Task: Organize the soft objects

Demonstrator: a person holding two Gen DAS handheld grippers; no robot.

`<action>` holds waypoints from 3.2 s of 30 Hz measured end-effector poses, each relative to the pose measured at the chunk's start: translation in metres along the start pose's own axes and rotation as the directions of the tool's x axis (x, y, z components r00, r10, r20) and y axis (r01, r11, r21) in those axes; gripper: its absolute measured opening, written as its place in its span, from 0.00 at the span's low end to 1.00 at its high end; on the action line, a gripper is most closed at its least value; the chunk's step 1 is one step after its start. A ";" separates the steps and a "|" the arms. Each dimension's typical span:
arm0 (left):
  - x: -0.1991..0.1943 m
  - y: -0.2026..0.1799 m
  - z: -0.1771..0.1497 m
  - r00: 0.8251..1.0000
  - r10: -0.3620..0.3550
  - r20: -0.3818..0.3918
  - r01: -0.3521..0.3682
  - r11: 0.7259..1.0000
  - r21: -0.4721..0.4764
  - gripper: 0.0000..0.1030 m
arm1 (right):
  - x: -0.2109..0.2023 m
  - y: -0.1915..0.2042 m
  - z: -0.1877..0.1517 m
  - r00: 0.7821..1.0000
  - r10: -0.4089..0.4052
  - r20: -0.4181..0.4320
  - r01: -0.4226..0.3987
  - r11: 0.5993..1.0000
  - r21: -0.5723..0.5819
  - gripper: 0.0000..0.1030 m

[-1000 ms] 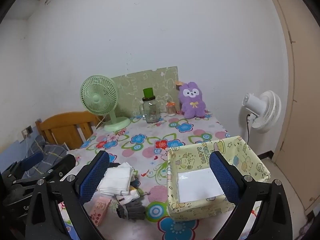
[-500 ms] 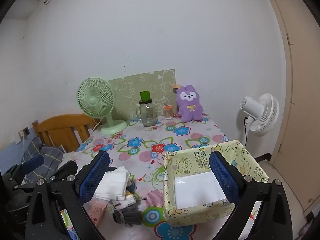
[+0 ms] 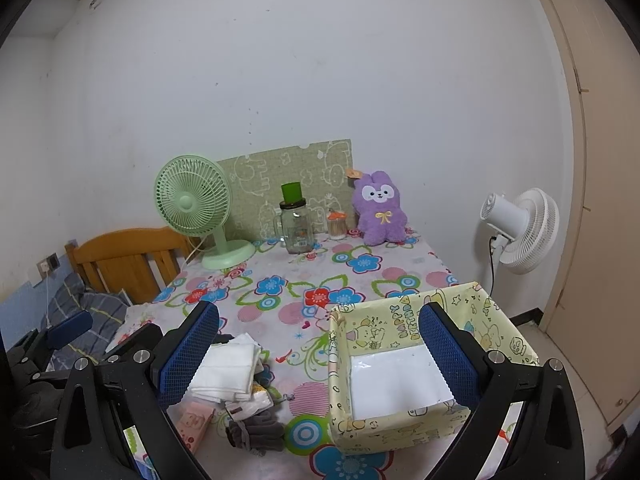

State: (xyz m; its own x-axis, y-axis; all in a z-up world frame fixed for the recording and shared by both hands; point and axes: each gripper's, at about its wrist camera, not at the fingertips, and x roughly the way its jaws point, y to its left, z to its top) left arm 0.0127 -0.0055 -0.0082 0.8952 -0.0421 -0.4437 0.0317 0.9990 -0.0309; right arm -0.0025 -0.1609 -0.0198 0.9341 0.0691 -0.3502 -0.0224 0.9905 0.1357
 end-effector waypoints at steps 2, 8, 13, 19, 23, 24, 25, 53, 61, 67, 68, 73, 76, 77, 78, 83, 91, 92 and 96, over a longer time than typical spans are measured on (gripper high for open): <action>0.000 0.000 0.001 1.000 -0.002 -0.001 0.002 1.000 0.000 1.00 | 0.000 0.000 0.000 1.000 0.000 0.000 0.000 1.000 0.001 0.98; 0.000 0.000 0.001 1.000 -0.001 -0.001 0.001 1.000 0.000 0.99 | 0.000 0.000 -0.001 1.000 0.001 0.001 -0.001 1.000 -0.001 0.98; 0.001 0.000 0.002 1.000 -0.001 -0.002 0.001 1.000 -0.001 0.99 | 0.000 0.000 0.000 1.000 0.000 0.000 0.000 1.000 0.000 0.98; 0.002 -0.002 0.002 1.000 -0.001 0.000 0.001 1.000 0.001 0.99 | 0.000 0.000 0.000 1.000 0.000 0.001 0.000 1.000 0.000 0.98; 0.001 -0.003 0.002 1.000 -0.002 0.001 0.002 1.000 0.002 0.99 | 0.000 0.000 0.000 1.000 0.001 0.001 -0.001 1.000 0.001 0.98; 0.002 -0.003 0.002 1.000 -0.001 0.001 0.001 1.000 0.002 0.99 | 0.000 0.000 0.000 1.000 0.000 0.001 0.000 1.000 0.000 0.98; 0.002 -0.003 0.002 1.000 -0.002 0.001 0.002 1.000 0.002 0.99 | 0.000 0.000 0.000 1.000 0.000 0.000 0.000 1.000 0.001 0.98; 0.002 -0.006 0.005 1.000 0.002 0.004 -0.002 1.000 0.003 0.98 | 0.001 0.003 0.000 1.000 0.008 -0.002 -0.008 1.000 0.006 0.98; 0.001 -0.002 0.001 1.000 -0.002 -0.004 0.002 1.000 0.001 0.96 | 0.002 0.006 -0.006 1.000 0.012 -0.005 -0.012 1.000 0.011 0.98; 0.002 0.004 -0.008 1.000 -0.003 -0.017 0.003 1.000 0.004 0.96 | 0.006 0.011 -0.014 1.000 0.018 -0.019 -0.018 1.000 0.022 0.98; 0.003 0.005 -0.009 1.000 -0.004 -0.021 0.004 1.000 0.004 0.96 | 0.007 0.012 -0.015 1.000 0.020 -0.023 -0.019 1.000 0.022 0.98; 0.006 0.010 -0.017 0.999 0.001 -0.033 -0.001 1.000 0.000 0.96 | 0.010 0.018 -0.022 0.999 0.018 -0.031 -0.017 1.000 0.017 0.98; 0.008 0.012 -0.022 0.999 0.007 -0.038 -0.007 1.000 -0.002 0.95 | 0.013 0.022 -0.027 0.999 0.020 -0.037 -0.019 1.000 0.021 0.98; 0.009 0.013 -0.024 0.999 0.008 -0.038 -0.008 1.000 0.002 0.95 | 0.014 0.023 -0.029 0.999 0.020 -0.038 -0.019 1.000 0.021 0.98; 0.010 0.013 -0.027 0.999 0.009 -0.040 -0.009 1.000 0.006 0.94 | 0.016 0.024 -0.031 0.999 0.022 -0.043 -0.021 1.000 0.018 0.98; 0.013 0.018 -0.036 0.999 0.002 -0.052 -0.001 1.000 0.009 0.93 | 0.022 0.032 -0.040 0.998 0.038 -0.059 -0.038 0.999 0.010 0.98; 0.021 0.029 -0.052 0.996 0.000 -0.093 0.000 1.000 -0.001 0.92 | 0.032 0.044 -0.057 0.995 0.044 -0.087 -0.045 0.999 -0.013 0.98; 0.023 0.030 -0.055 0.995 0.000 -0.100 0.000 1.000 -0.001 0.92 | 0.032 0.045 -0.060 0.995 0.039 -0.087 -0.041 0.999 -0.019 0.98; 0.028 0.035 -0.067 0.994 0.019 -0.111 -0.020 1.000 -0.003 0.91 | 0.042 0.049 -0.073 0.993 0.035 -0.110 -0.038 0.999 -0.028 0.98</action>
State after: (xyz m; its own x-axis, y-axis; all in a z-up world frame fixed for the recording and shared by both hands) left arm 0.0093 0.0275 -0.0819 0.8405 -0.0241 -0.5413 0.0129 0.9996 -0.0245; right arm 0.0096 -0.1008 -0.0951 0.8878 0.1159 -0.4454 -0.0676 0.9901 0.1229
